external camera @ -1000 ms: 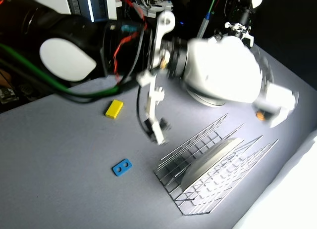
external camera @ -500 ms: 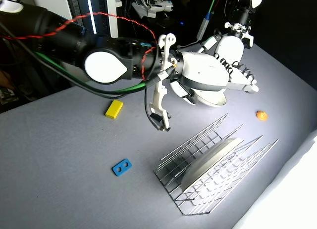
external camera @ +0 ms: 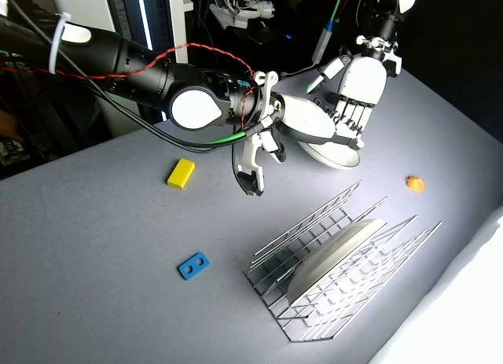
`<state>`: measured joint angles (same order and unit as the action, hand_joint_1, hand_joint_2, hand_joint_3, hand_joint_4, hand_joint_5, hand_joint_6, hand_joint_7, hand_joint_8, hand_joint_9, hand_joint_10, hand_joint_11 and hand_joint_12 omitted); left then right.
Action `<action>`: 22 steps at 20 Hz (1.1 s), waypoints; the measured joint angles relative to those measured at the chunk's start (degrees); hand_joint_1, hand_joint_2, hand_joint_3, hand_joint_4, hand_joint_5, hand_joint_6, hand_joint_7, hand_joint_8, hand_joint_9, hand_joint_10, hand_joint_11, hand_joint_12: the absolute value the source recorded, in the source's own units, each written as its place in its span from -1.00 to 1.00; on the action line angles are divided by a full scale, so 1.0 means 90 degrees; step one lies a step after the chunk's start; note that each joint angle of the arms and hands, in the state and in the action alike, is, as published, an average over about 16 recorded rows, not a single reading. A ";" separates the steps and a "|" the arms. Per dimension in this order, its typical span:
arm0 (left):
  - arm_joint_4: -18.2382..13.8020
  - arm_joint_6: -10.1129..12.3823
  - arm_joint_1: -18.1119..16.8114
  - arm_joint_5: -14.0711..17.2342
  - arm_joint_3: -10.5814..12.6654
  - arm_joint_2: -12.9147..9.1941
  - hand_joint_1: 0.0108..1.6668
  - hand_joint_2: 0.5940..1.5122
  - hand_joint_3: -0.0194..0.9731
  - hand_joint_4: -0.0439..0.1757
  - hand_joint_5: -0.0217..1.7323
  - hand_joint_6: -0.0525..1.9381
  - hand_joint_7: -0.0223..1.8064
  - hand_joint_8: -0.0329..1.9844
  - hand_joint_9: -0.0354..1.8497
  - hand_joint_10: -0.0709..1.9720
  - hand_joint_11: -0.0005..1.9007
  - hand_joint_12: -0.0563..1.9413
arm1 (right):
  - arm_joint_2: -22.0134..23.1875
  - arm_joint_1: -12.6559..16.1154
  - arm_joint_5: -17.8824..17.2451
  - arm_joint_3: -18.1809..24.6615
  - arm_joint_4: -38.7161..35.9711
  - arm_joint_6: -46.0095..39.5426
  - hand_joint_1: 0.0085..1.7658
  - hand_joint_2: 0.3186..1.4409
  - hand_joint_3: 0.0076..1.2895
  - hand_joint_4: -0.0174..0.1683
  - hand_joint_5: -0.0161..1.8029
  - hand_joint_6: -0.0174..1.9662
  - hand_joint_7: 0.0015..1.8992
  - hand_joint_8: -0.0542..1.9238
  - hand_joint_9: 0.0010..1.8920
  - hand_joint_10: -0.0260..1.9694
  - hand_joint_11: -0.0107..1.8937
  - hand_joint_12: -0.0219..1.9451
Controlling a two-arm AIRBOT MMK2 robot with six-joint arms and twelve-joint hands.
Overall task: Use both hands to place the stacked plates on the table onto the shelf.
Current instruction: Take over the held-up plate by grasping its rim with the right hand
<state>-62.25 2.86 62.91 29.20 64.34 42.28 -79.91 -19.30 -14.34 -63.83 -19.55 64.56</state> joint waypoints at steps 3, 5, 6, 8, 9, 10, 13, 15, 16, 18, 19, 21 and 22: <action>0.0020 0.0000 0.0028 0.0000 0.0000 0.0000 -0.99 0.16 -0.94 -0.60 -0.97 -0.97 -0.96 -0.97 -0.99 -0.97 -0.97 -0.92 | -0.0228 -0.0091 0.0070 -0.0133 0.0004 0.0099 0.30 0.09 -0.99 -0.77 -0.82 -0.95 -0.89 -0.92 -0.94 -0.97 -0.97 -0.58; 0.0033 0.0000 0.0047 0.0000 0.0000 0.0000 -0.99 0.15 -0.94 -0.60 -0.97 -0.97 -0.96 -0.97 -0.99 -0.97 -0.97 -0.92 | -0.0380 -0.0133 0.0093 -0.0236 0.0006 0.0160 0.31 0.09 -0.99 -0.77 -0.81 -0.95 -0.87 -0.92 -0.91 -0.97 -0.97 -0.48; 0.0039 0.0000 0.0056 0.0000 0.0000 0.0000 -0.99 0.15 -0.94 -0.60 -0.97 -0.97 -0.96 -0.97 -0.99 -0.97 -0.97 -0.92 | -0.0457 -0.0149 0.0100 -0.0292 0.0007 0.0190 0.32 0.09 -0.99 -0.77 -0.80 -0.95 -0.85 -0.92 -0.90 -0.97 -0.97 -0.42; 0.0051 0.0000 0.0070 0.0000 0.0000 0.0000 -0.99 0.15 -0.94 -0.60 -0.98 -0.97 -0.96 -0.97 -0.99 -0.97 -0.97 -0.92 | -0.0608 -0.0171 0.0108 -0.0412 0.0008 0.0246 0.31 0.09 -0.99 -0.77 -0.79 -0.95 -0.83 -0.92 -0.87 -0.96 -0.97 -0.33; 0.0056 0.0000 0.0076 0.0000 0.0000 0.0000 -0.99 0.15 -0.94 -0.60 -0.98 -0.97 -0.96 -0.97 -0.99 -0.97 -0.97 -0.92 | -0.0679 -0.0176 0.0110 -0.0475 0.0009 0.0270 0.30 0.09 -0.99 -0.77 -0.78 -0.95 -0.82 -0.92 -0.86 -0.96 -0.97 -0.28; 0.0059 0.0000 0.0080 0.0000 0.0000 0.0000 -0.99 0.15 -0.94 -0.60 -0.98 -0.97 -0.96 -0.97 -0.99 -0.97 -0.97 -0.92 | -0.0748 -0.0178 0.0111 -0.0539 0.0010 0.0292 0.30 0.10 -0.99 -0.77 -0.77 -0.95 -0.81 -0.92 -0.84 -0.95 -0.97 -0.23; 0.0075 -0.0001 0.0096 -0.0001 -0.0003 -0.0001 -0.99 0.14 -0.94 -0.61 -0.98 -0.97 -0.96 -0.97 -0.99 -0.97 -0.97 -0.92 | -0.0929 -0.0166 0.0108 -0.0713 0.0011 0.0349 0.28 0.17 -0.99 -0.78 -0.69 -0.95 -0.71 -0.92 -0.74 -0.93 -0.94 -0.07; 0.0089 0.0000 0.0108 0.0000 -0.0005 -0.0005 -0.99 0.14 -0.94 -0.61 -0.98 -0.97 -0.96 -0.97 -0.99 -0.97 -0.97 -0.92 | -0.1025 -0.0151 0.0084 -0.0803 0.0009 0.0383 0.27 0.21 -0.99 -0.79 -0.62 -0.91 -0.63 -0.89 -0.63 -0.91 -0.87 0.03; 0.0095 0.0000 0.0112 -0.0001 -0.0005 -0.0007 -0.99 0.14 -0.94 -0.61 -0.98 -0.97 -0.96 -0.97 -0.99 -0.97 -0.97 -0.92 | -0.1066 -0.0143 0.0067 -0.0839 0.0007 0.0399 0.26 0.23 -0.99 -0.81 -0.59 -0.88 -0.58 -0.87 -0.57 -0.90 -0.83 0.08; 0.0109 0.0000 0.0119 -0.0003 -0.0007 -0.0011 -0.99 0.14 -0.94 -0.61 -0.98 -0.97 -0.96 -0.97 -0.99 -0.97 -0.97 -0.92 | -0.1134 -0.0128 0.0029 -0.0893 0.0002 0.0424 0.24 0.25 -0.99 -0.83 -0.52 -0.77 -0.49 -0.79 -0.44 -0.88 -0.74 0.17; 0.0119 0.0000 0.0120 -0.0005 -0.0007 -0.0013 -0.99 0.14 -0.94 -0.61 -0.98 -0.97 -0.96 -0.97 -0.99 -0.97 -0.97 -0.92 | -0.1163 -0.0121 0.0008 -0.0914 -0.0002 0.0436 0.23 0.26 -0.99 -0.84 -0.49 -0.70 -0.45 -0.74 -0.38 -0.86 -0.69 0.21; 0.0153 0.0000 0.0106 -0.0014 -0.0004 -0.0017 -0.99 0.14 -0.94 -0.61 -0.97 -0.97 -0.96 -0.97 -0.99 -0.97 -0.97 -0.92 | -0.1211 -0.0109 -0.0035 -0.0950 -0.0009 0.0458 0.22 0.28 -0.99 -0.86 -0.43 -0.57 -0.37 -0.65 -0.27 -0.81 -0.59 0.27; 0.0178 0.0000 0.0090 -0.0022 -0.0002 -0.0019 -0.99 0.14 -0.94 -0.61 -0.97 -0.97 -0.96 -0.97 -0.99 -0.97 -0.97 -0.92 | -0.1229 -0.0104 -0.0058 -0.0963 -0.0011 0.0469 0.21 0.29 -0.99 -0.87 -0.40 -0.50 -0.33 -0.60 -0.21 -0.76 -0.55 0.30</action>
<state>-60.65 2.86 63.72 29.00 64.32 42.11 -90.97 -20.24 -14.86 -72.50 -19.65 68.77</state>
